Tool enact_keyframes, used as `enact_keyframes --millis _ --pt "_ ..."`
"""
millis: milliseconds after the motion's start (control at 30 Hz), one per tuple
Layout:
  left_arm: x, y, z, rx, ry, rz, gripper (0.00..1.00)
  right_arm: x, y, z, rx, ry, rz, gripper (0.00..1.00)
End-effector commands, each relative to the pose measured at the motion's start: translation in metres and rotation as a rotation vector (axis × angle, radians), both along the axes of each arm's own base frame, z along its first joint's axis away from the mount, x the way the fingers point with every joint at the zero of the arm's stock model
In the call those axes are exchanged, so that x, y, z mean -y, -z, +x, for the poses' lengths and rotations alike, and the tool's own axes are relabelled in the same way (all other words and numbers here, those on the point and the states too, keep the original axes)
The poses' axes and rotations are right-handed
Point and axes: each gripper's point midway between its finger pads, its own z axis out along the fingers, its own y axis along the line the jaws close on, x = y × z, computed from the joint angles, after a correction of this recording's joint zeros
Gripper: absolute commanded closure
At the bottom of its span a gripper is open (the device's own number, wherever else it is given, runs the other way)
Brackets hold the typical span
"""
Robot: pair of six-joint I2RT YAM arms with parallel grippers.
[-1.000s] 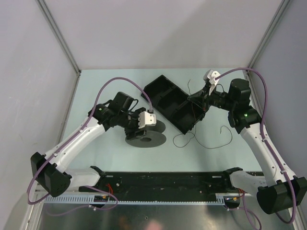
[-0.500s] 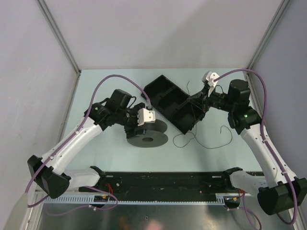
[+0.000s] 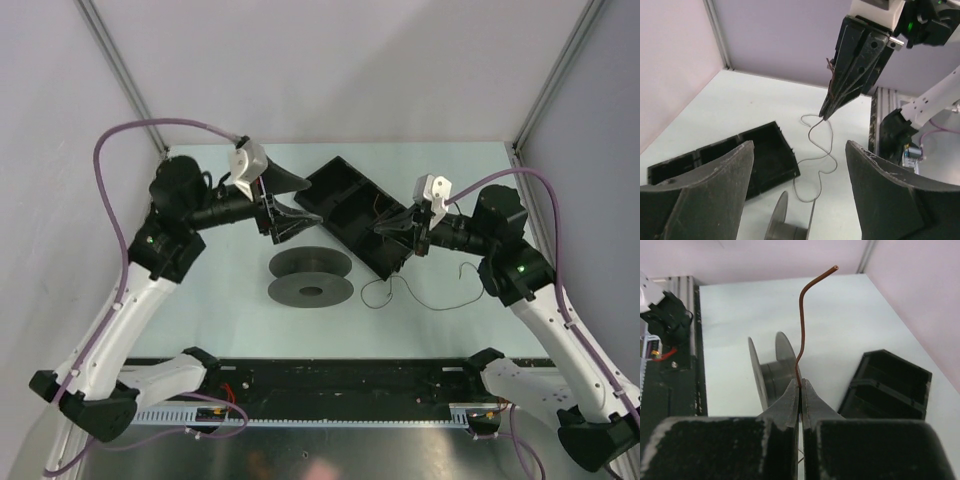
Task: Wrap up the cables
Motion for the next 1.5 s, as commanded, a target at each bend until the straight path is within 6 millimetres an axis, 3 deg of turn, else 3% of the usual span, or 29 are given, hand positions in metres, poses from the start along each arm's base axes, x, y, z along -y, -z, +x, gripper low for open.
enact_keyframes --millis 0,167,667,967,1200,1467 --pt "0.016 -0.045 -0.021 -0.036 0.092 -0.339 0.23 -0.011 -0.032 -0.011 0.031 -0.021 0.104 1.0" --pt "0.033 -0.037 -0.027 -0.099 0.132 -0.39 0.29 -0.019 -0.045 -0.016 0.005 -0.033 0.163 1.0" --pt "0.065 -0.03 -0.029 -0.16 0.195 -0.437 0.46 -0.035 -0.042 -0.022 -0.067 -0.077 0.186 1.0" --pt "0.076 -0.022 -0.033 -0.179 0.211 -0.424 0.48 -0.041 -0.041 -0.023 -0.06 -0.093 0.181 1.0" --pt "0.079 -0.013 -0.03 -0.199 0.195 -0.419 0.64 -0.041 -0.039 -0.025 -0.059 -0.096 0.172 1.0" --pt "0.08 -0.006 -0.031 -0.212 0.198 -0.408 0.71 -0.041 -0.037 -0.025 -0.052 -0.094 0.165 1.0"
